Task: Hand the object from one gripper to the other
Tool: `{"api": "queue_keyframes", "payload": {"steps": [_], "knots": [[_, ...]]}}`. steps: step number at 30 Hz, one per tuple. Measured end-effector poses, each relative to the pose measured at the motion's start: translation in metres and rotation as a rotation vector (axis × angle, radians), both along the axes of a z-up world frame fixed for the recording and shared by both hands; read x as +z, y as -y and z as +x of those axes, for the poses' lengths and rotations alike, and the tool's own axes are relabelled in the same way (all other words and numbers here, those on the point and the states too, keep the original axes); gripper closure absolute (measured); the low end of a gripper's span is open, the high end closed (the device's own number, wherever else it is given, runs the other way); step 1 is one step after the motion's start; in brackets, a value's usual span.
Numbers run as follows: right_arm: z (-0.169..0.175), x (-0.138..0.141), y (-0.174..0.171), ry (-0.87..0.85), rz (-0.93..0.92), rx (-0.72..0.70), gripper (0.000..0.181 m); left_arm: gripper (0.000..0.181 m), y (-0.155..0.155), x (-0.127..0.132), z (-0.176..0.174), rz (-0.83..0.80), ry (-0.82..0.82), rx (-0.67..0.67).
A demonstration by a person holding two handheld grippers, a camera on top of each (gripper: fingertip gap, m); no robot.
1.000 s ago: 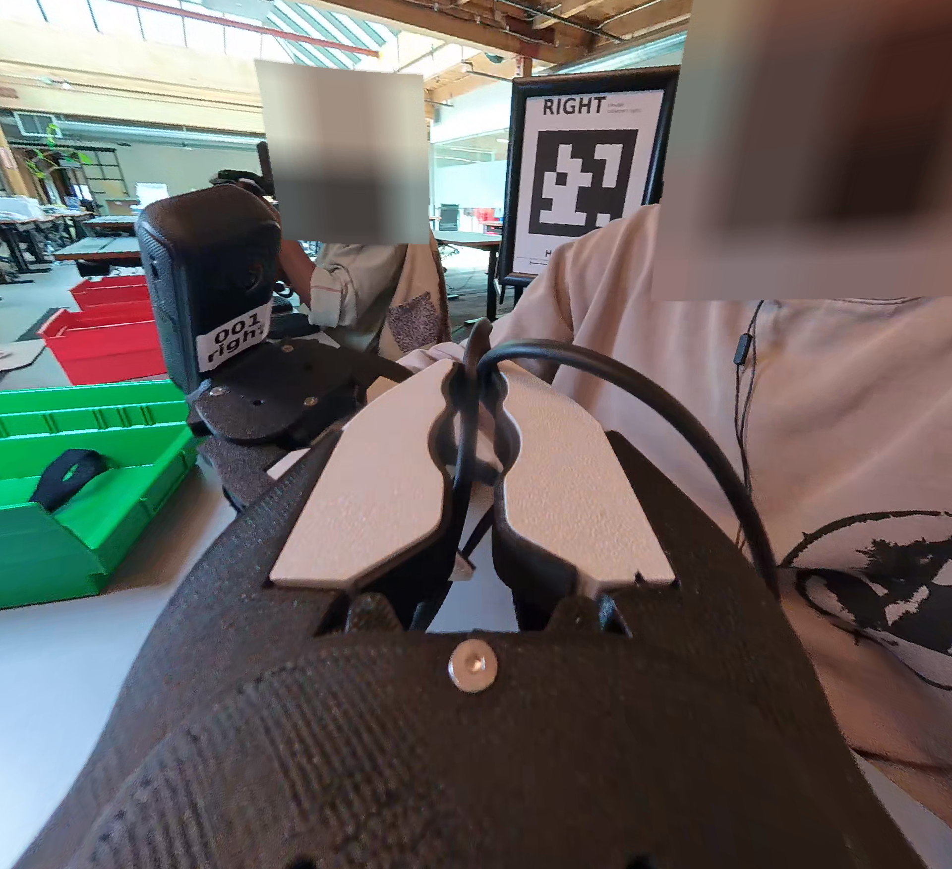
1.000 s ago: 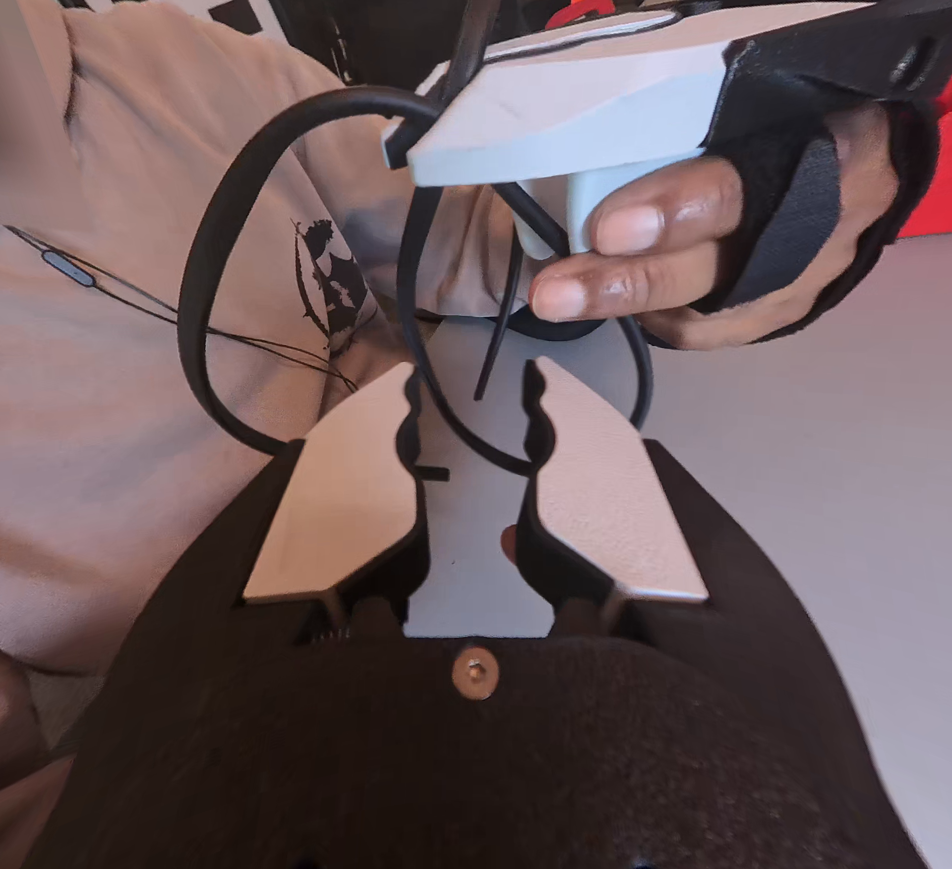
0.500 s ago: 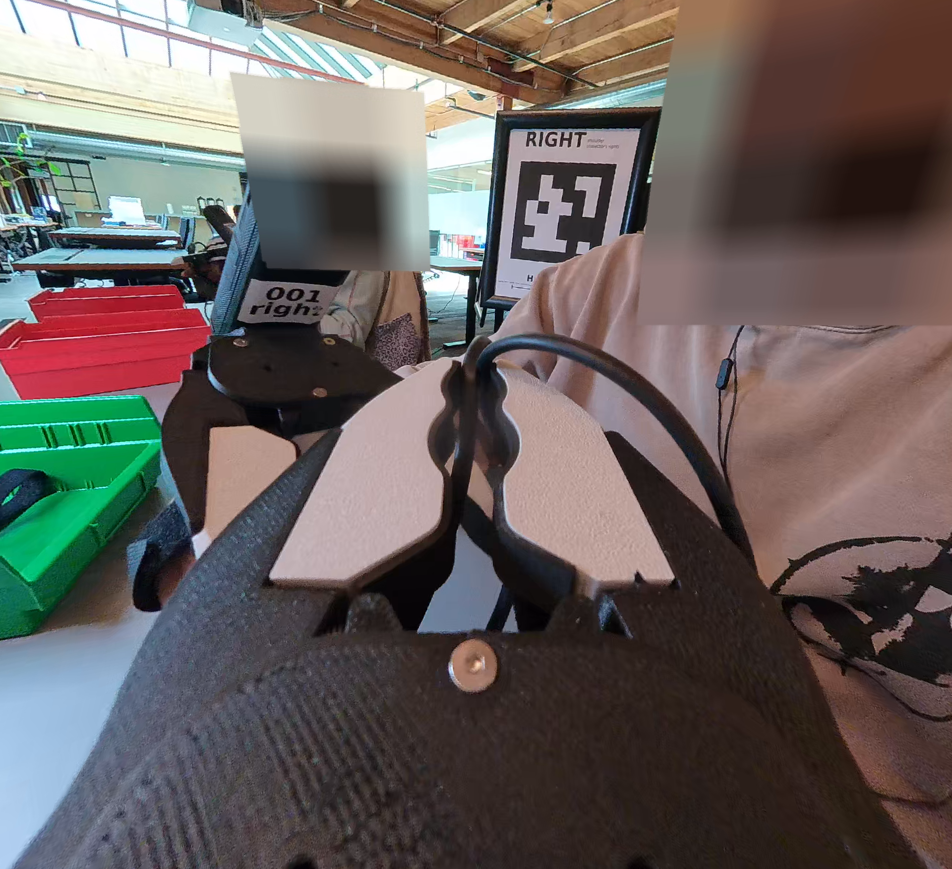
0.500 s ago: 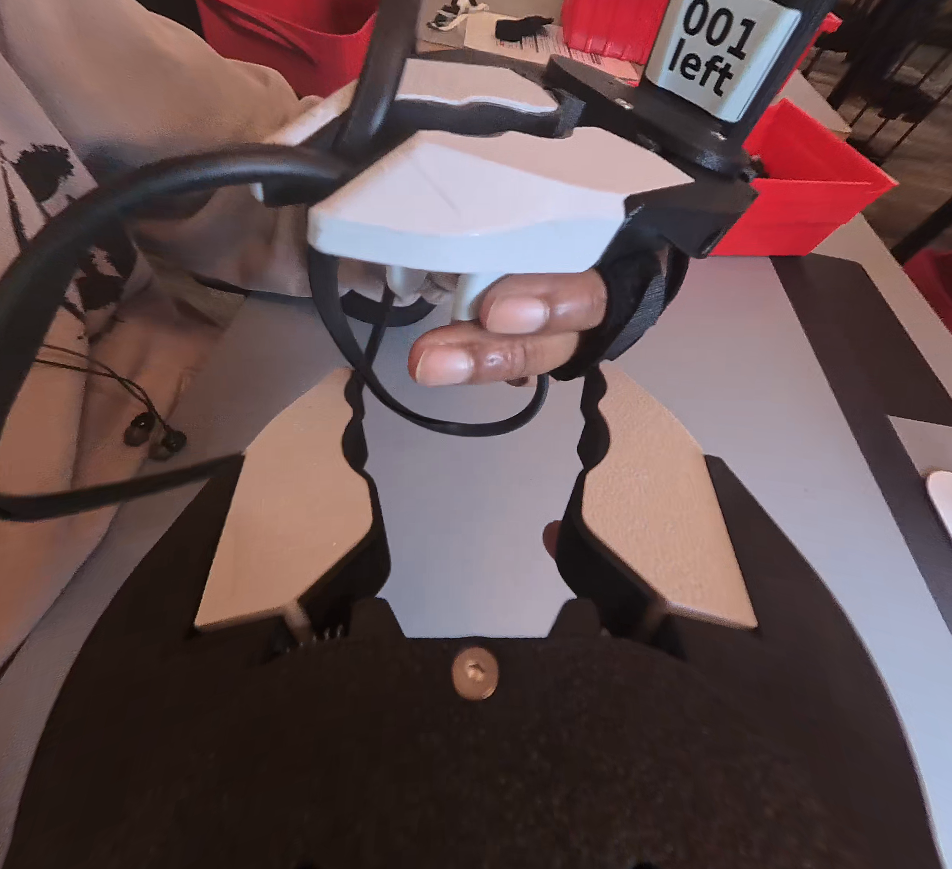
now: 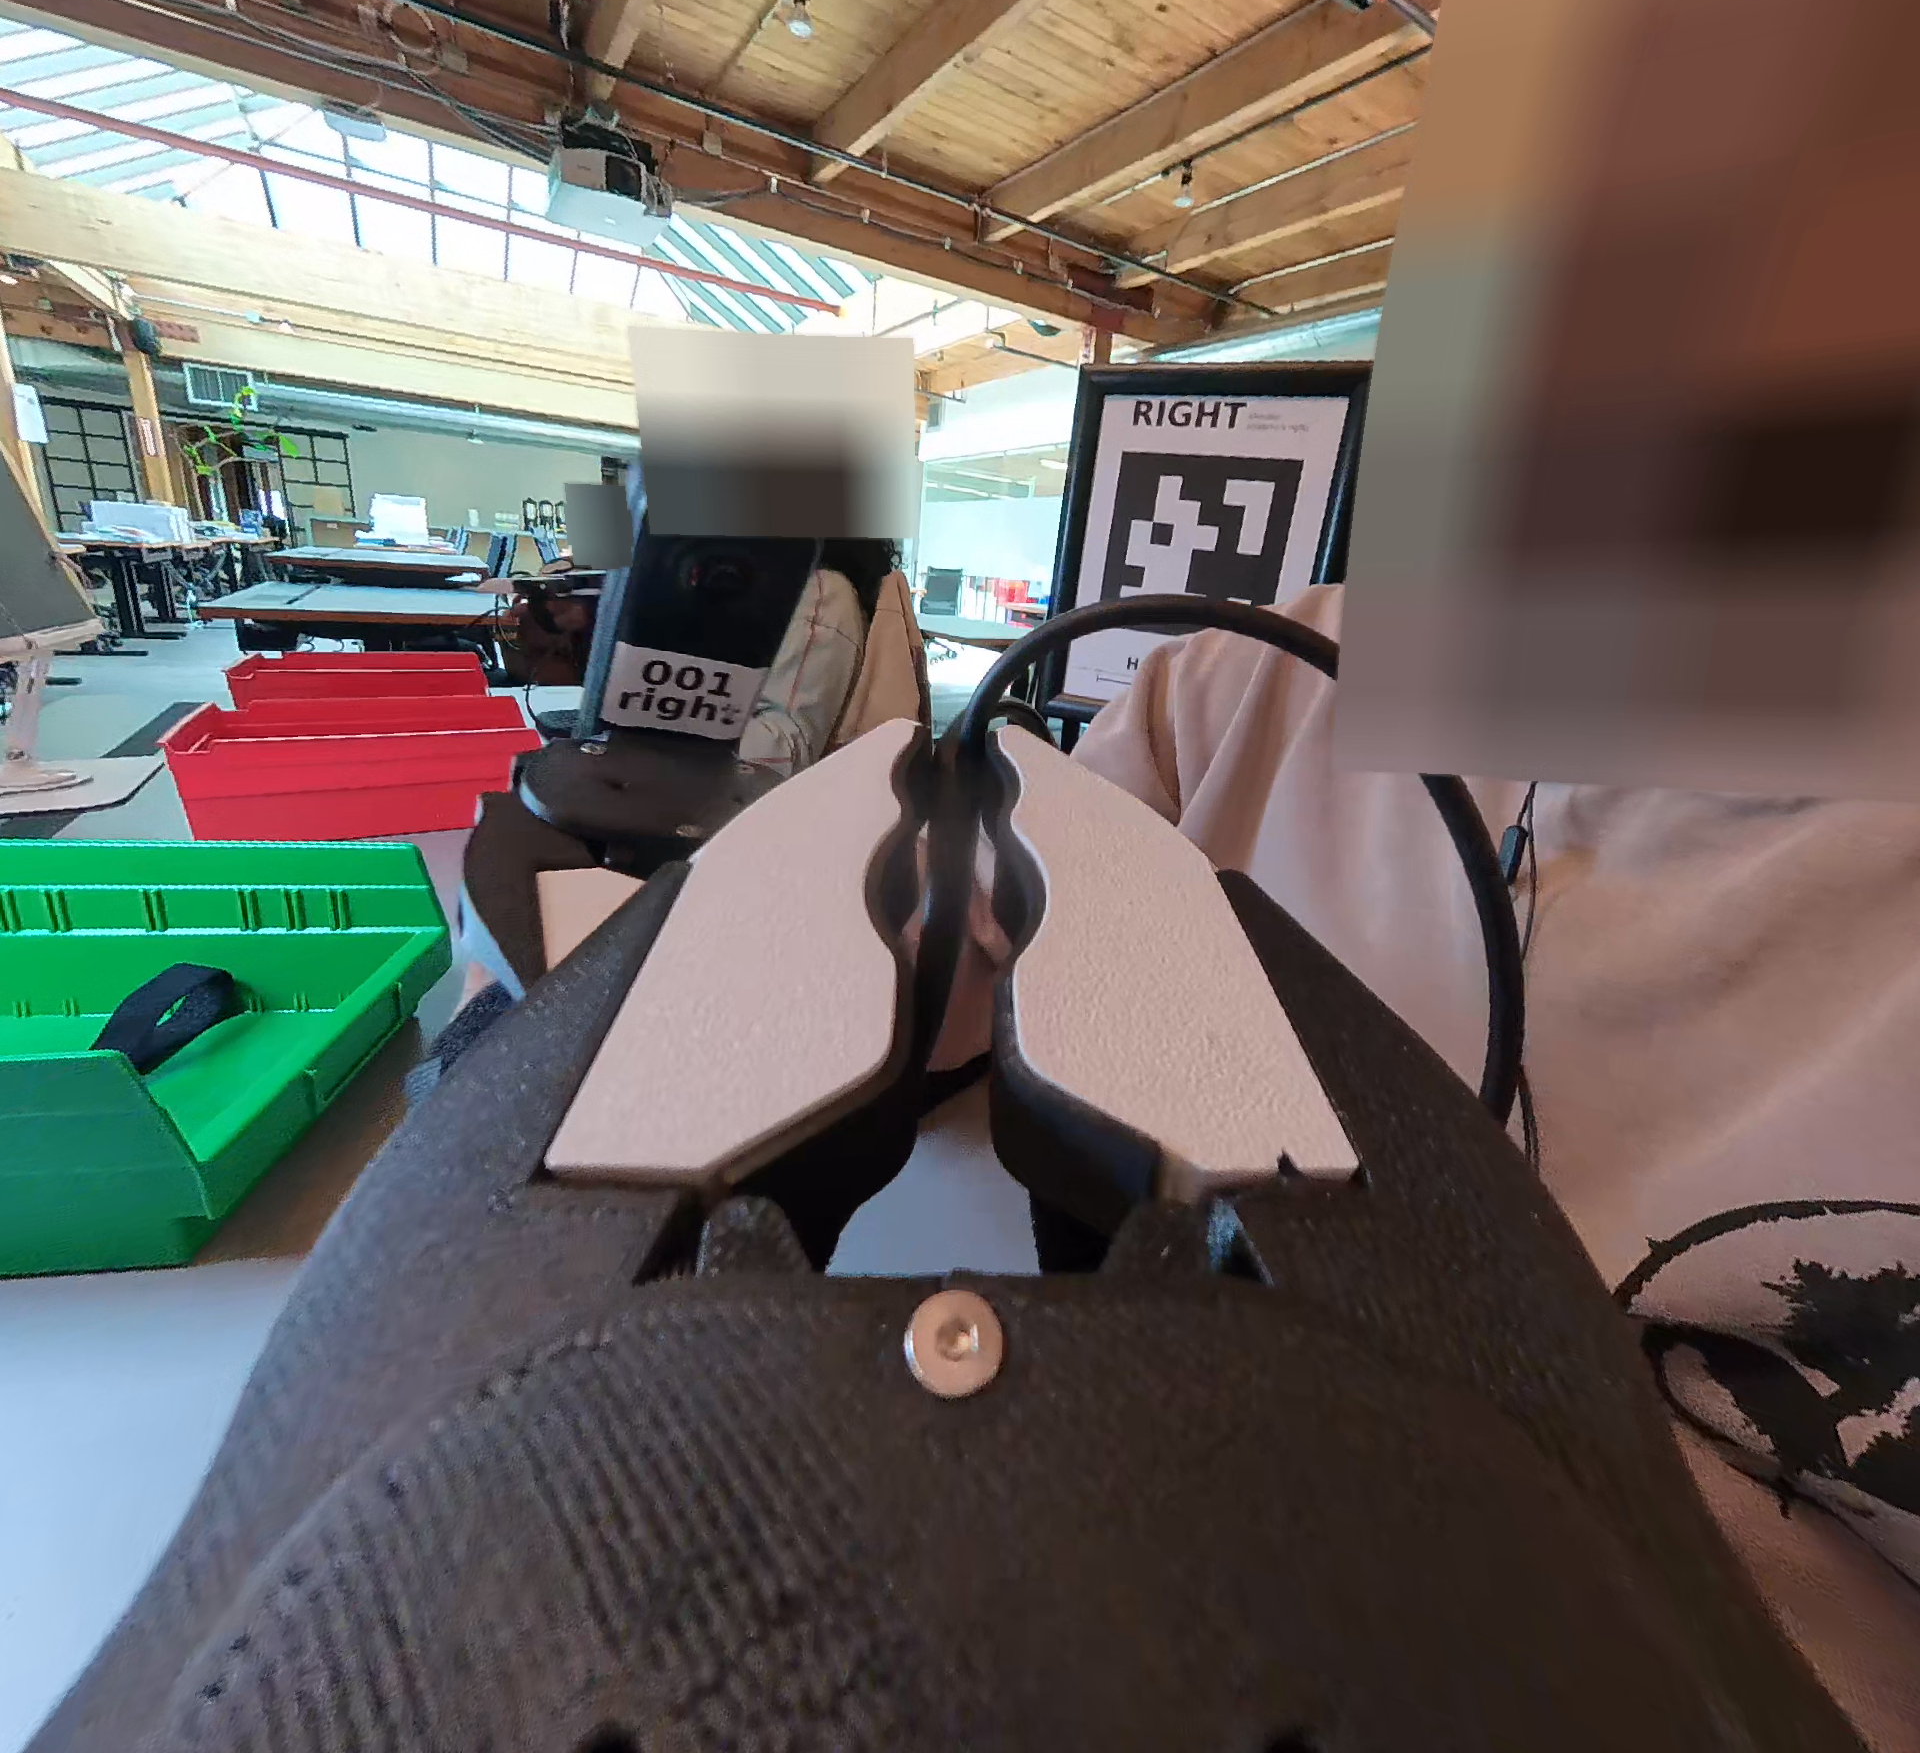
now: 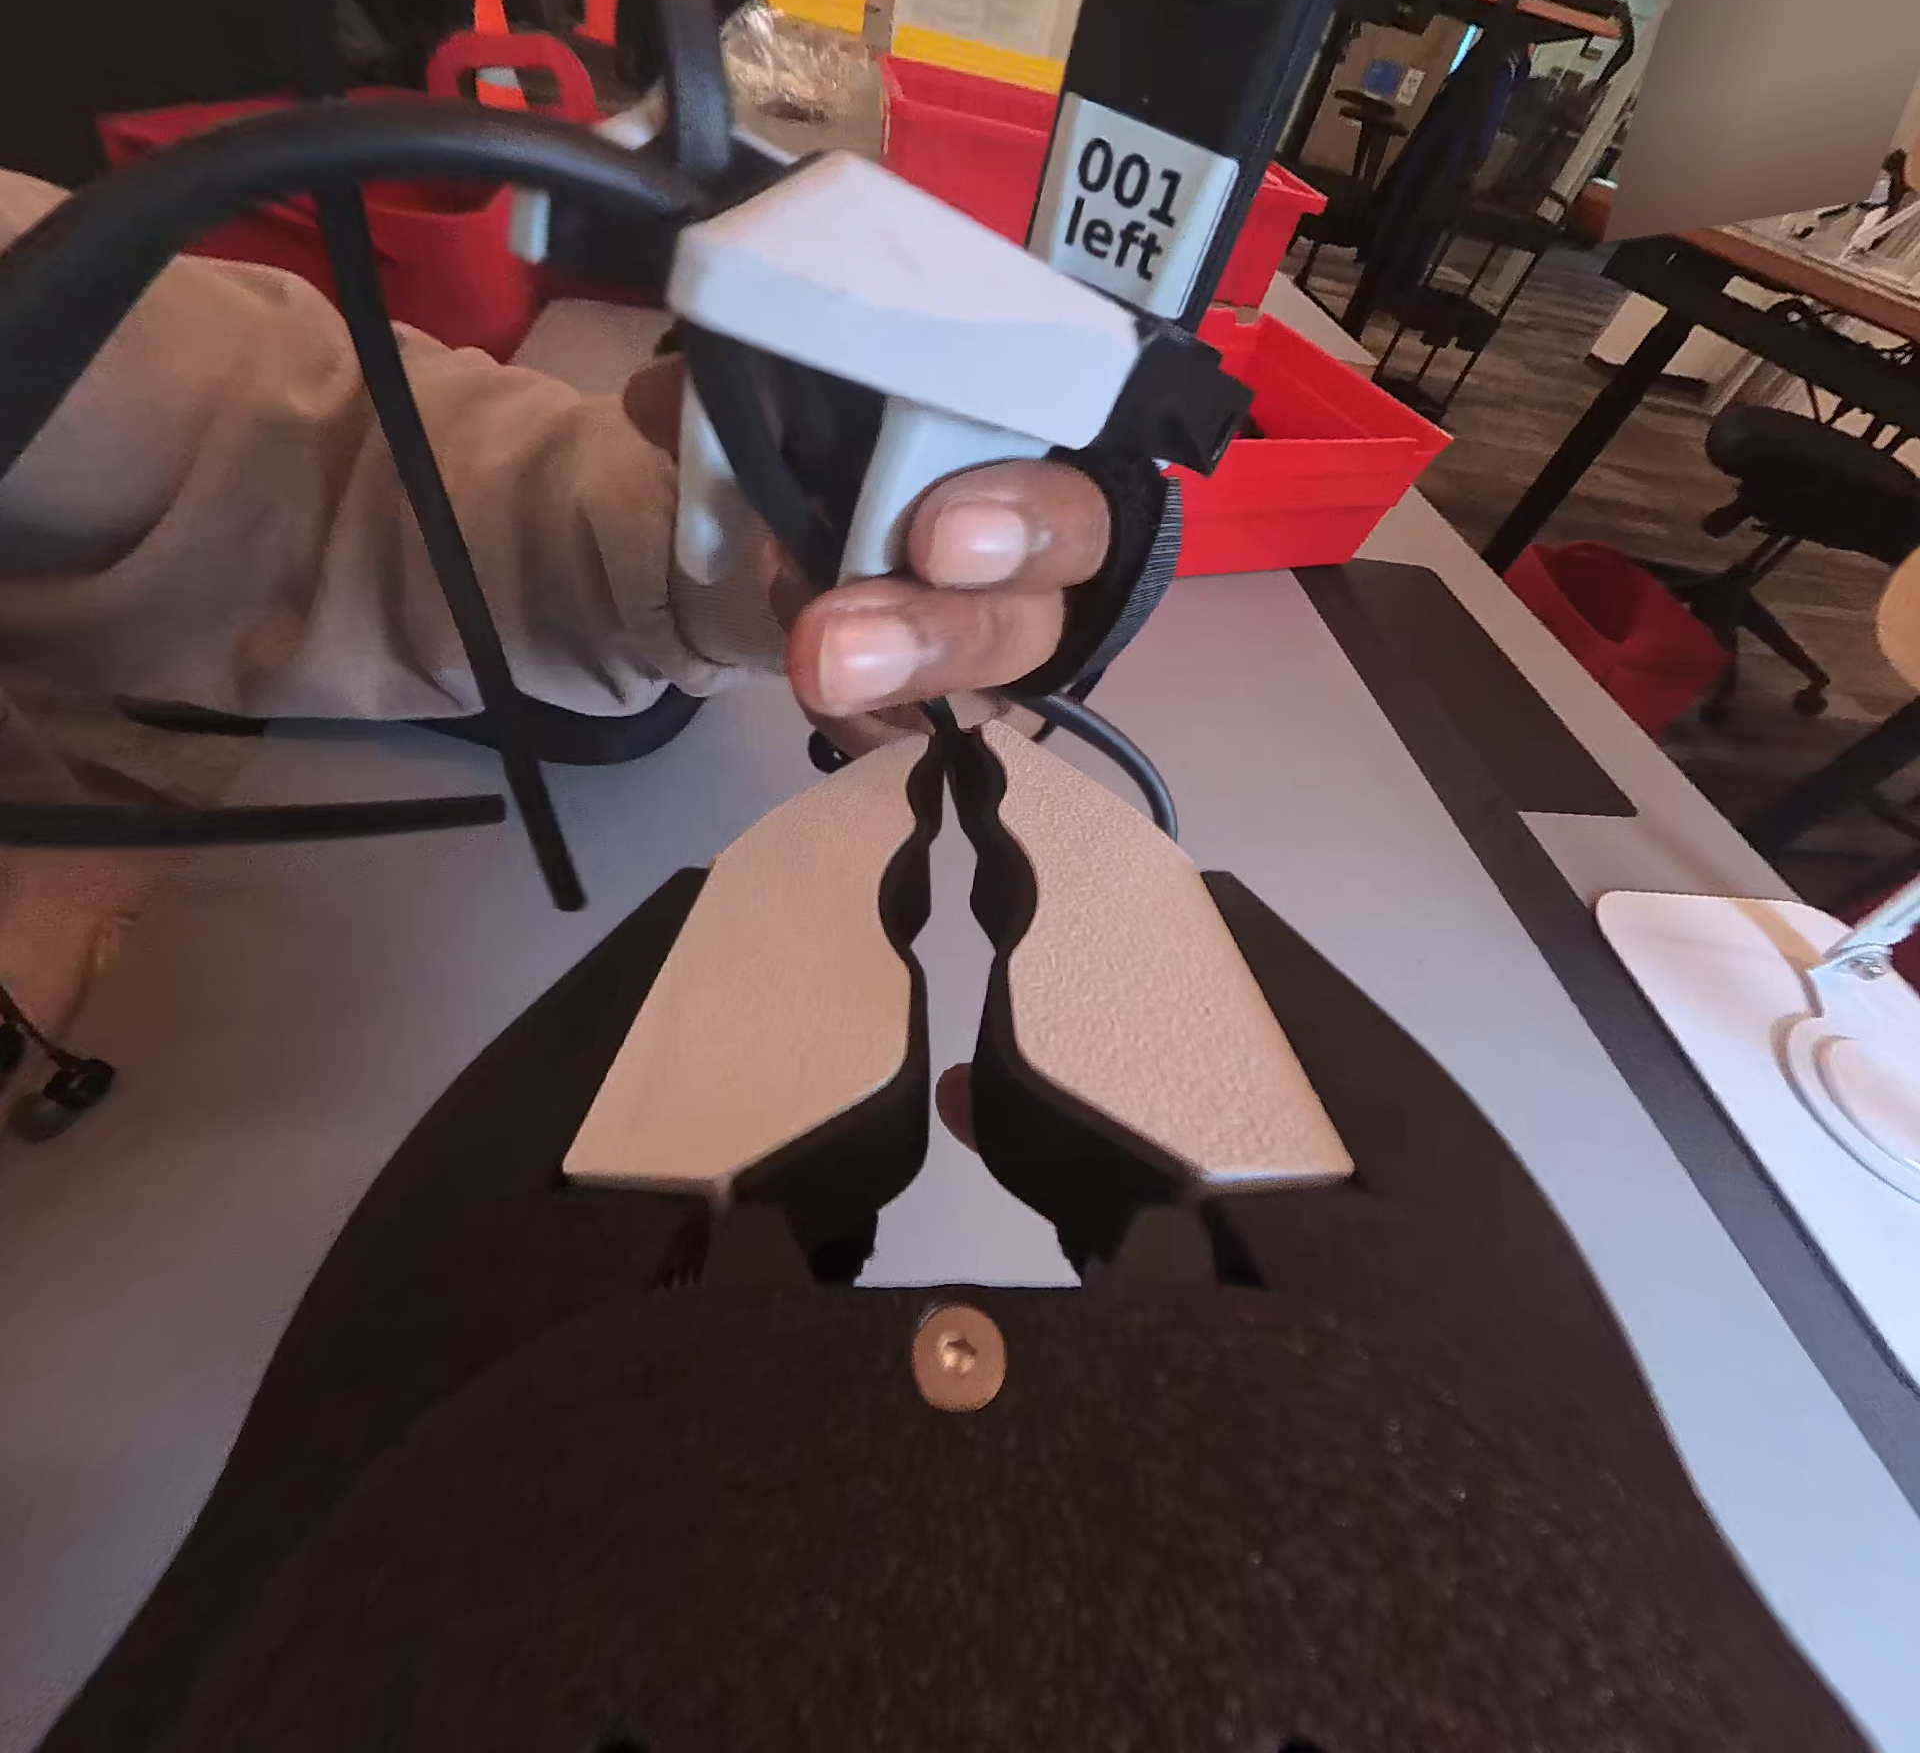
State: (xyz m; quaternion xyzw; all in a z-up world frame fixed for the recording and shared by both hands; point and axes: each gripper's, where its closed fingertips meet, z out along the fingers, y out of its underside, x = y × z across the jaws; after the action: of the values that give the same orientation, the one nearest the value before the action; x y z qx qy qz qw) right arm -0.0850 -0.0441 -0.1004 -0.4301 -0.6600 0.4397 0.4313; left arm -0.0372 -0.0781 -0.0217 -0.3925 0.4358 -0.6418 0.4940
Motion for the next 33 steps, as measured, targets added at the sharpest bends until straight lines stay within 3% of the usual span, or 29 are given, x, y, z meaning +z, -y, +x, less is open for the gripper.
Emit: {"api": "queue_keyframes", "payload": {"steps": [3,7,10,12,18,23,24,29,33], "knots": [[0.002,-0.001,-0.001,0.002,0.038,-0.008,0.177,0.172,-0.005,0.004,-0.005,-0.019,0.032,0.009],[-0.002,-0.002,-0.008,0.018,0.071,-0.06,0.122,0.172,-0.005,0.003,-0.006,-0.037,0.045,-0.002],[-0.008,-0.009,-0.004,0.03,0.069,-0.06,0.106,0.172,0.0,-0.001,0.003,-0.052,0.032,-0.048],[-0.011,-0.016,0.004,0.047,0.028,-0.026,0.108,0.172,0.004,-0.006,0.011,-0.057,0.009,-0.074],[-0.009,-0.019,0.017,0.06,-0.076,0.072,0.145,0.172,0.013,-0.01,0.015,-0.064,-0.04,-0.134],[-0.004,-0.017,0.018,0.07,-0.128,0.117,0.159,0.172,0.018,-0.005,0.013,-0.049,-0.035,-0.159],[-0.002,-0.018,0.019,0.076,-0.14,0.137,0.171,0.172,0.018,-0.004,0.012,-0.045,-0.031,-0.151],[0.004,-0.02,0.017,0.099,-0.154,0.157,0.177,0.172,-0.001,0.005,-0.006,-0.047,0.011,-0.028],[0.007,-0.014,-0.006,0.092,-0.065,0.038,0.177,0.17,-0.033,0.01,-0.023,-0.078,0.018,0.167]]}}
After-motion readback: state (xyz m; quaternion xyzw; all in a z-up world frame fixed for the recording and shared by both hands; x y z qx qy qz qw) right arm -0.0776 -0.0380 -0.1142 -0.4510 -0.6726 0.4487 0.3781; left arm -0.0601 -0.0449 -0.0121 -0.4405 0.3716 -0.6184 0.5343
